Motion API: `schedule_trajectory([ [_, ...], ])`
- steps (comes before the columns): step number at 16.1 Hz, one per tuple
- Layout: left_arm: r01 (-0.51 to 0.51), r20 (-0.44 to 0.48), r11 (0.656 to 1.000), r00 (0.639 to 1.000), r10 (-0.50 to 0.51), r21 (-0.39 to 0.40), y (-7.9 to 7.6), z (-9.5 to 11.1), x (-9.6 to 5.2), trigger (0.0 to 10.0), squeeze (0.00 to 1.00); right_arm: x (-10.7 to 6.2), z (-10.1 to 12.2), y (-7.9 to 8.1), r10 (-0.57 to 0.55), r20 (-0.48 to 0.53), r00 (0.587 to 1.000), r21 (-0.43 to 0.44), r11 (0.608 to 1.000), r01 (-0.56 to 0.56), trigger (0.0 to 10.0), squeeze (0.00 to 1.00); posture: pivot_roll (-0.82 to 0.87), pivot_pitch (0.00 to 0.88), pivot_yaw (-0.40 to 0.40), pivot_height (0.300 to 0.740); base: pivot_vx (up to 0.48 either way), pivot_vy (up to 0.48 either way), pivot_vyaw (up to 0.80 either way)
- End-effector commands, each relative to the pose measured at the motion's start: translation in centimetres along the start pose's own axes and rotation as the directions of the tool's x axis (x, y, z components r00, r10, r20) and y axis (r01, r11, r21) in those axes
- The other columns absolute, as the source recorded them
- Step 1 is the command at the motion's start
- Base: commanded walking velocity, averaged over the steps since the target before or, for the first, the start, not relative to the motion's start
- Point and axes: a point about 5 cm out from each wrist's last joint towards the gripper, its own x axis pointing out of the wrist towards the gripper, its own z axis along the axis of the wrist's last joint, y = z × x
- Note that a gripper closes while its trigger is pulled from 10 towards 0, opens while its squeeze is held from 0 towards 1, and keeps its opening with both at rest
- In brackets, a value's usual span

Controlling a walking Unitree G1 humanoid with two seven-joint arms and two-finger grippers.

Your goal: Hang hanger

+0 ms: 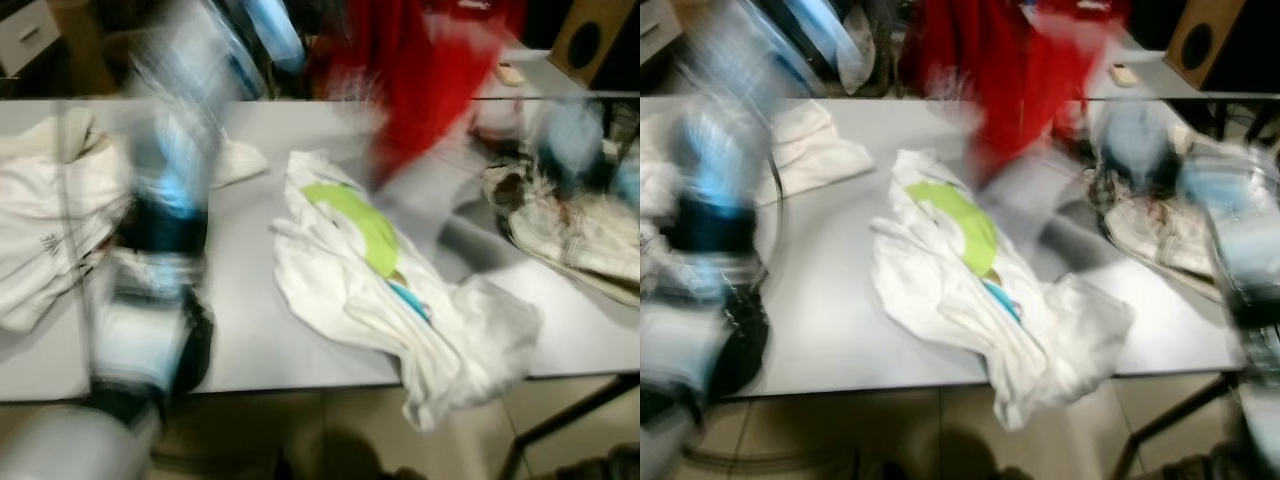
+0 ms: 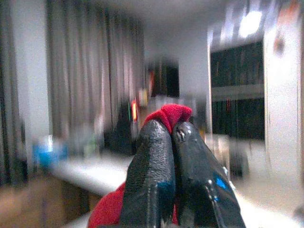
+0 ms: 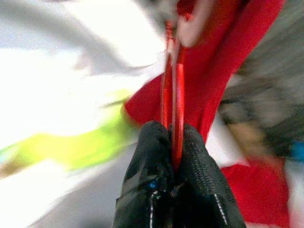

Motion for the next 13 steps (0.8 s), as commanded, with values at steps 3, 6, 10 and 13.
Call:
schedule_trajectory([
  [3, 0.037, -0.197, 0.991, 0.980, -0.011, 0.127, -2.6, -5.3, -0.7, 10.0, 0.00, -2.7, 1.2, 2.2, 0.142, -0.022, 0.990, 0.020, 0.990, -0.141, 10.0, 0.00, -0.16, 0.000, 0.067, 0.740, 0.000, 0.000, 0.00],
  [6, 0.011, -0.313, 0.981, 0.948, 0.051, 0.195, -2.2, -8.8, -1.9, 10.0, 0.00, -5.8, 2.2, 3.1, 0.182, -0.115, 0.977, 0.054, 0.983, -0.177, 10.0, 0.00, -0.19, 0.000, 0.106, 0.740, 0.000, 0.000, 0.00],
  [10, 0.139, -0.447, 0.968, 0.894, -0.031, 0.211, -2.1, -10.1, -4.6, 10.0, 0.56, -8.8, 2.8, 2.6, 0.167, -0.281, 0.945, 0.061, 0.986, -0.156, 10.0, 0.00, -0.21, 0.000, 0.120, 0.740, 0.000, 0.000, 0.00],
  [13, 0.381, -0.587, 0.917, 0.771, -0.247, 0.115, -3.1, -10.2, -8.7, 10.0, 1.00, -10.6, 3.2, 2.2, 0.100, -0.346, 0.933, 0.068, 0.994, -0.082, 10.0, 0.00, -0.22, 0.000, 0.116, 0.740, 0.000, 0.000, 0.00],
])
